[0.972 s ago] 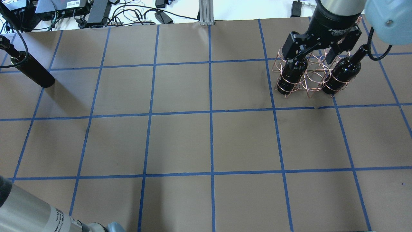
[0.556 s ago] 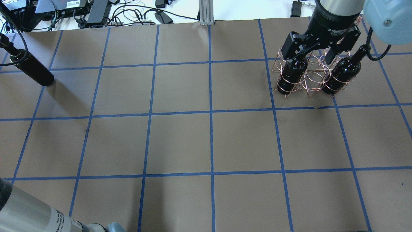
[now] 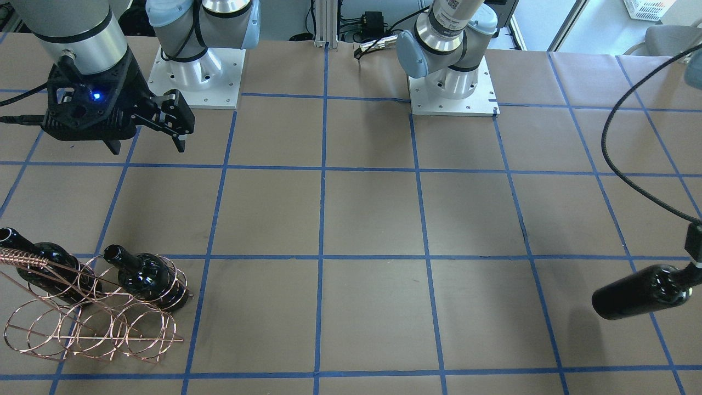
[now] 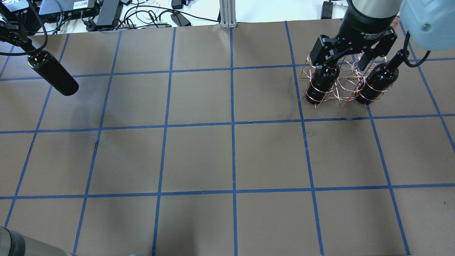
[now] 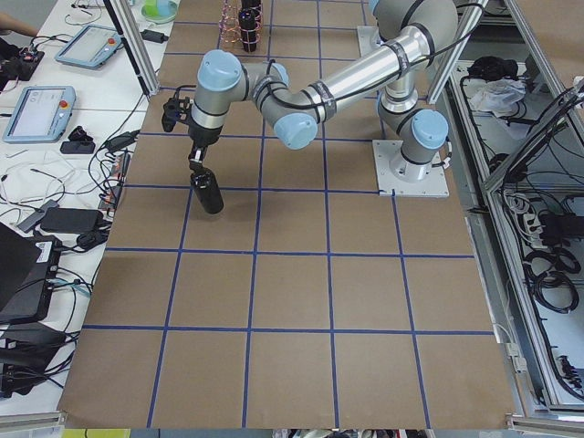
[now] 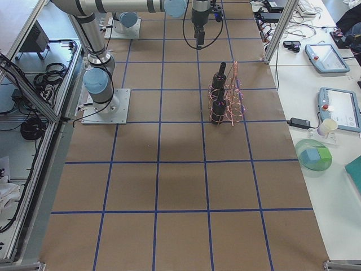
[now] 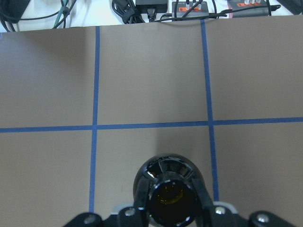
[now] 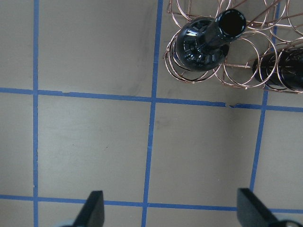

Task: Place wine into wine basket
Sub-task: 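Carry the dark bottle with the left gripper toward the table center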

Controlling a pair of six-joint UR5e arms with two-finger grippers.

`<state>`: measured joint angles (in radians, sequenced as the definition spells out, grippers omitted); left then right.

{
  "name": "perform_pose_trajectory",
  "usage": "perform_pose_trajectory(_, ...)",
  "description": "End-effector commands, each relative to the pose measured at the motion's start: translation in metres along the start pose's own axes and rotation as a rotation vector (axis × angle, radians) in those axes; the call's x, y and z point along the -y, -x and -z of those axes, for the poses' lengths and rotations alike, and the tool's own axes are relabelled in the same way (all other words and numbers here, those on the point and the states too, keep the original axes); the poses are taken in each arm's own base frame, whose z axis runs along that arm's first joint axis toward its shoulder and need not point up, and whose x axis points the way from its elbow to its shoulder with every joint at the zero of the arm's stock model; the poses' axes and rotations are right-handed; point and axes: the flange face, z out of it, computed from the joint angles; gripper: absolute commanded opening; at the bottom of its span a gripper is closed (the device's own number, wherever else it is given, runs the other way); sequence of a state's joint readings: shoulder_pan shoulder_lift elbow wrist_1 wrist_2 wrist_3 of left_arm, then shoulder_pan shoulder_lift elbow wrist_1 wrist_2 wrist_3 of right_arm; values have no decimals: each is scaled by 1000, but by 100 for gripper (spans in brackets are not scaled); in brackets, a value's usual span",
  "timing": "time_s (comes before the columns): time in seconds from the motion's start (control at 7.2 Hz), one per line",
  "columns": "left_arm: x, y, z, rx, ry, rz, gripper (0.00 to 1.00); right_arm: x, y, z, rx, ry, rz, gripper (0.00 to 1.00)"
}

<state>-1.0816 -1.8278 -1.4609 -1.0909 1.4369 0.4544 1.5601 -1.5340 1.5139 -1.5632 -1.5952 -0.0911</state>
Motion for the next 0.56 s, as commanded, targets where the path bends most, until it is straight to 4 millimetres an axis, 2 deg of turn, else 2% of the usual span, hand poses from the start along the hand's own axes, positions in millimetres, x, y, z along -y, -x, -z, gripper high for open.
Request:
perform_pose_trajectory(0.0, -36, -117, 37, -7, 59, 134, 16, 1, 1, 0, 6, -5, -4, 100)
perform_pose_trajectory(0.14, -57, -167, 46, -26, 86, 163, 16, 0, -1, -1, 0, -1, -4, 100)
perform_pose_trajectory(0.28, -77, -200, 58, -3, 90, 219, 16, 0, 0, -1, 1, -1, -4, 100)
perform_pose_trajectory(0.42, -102, -231, 66, -5, 101, 202, 16, 0, 0, -2, 2, 2, -4, 100)
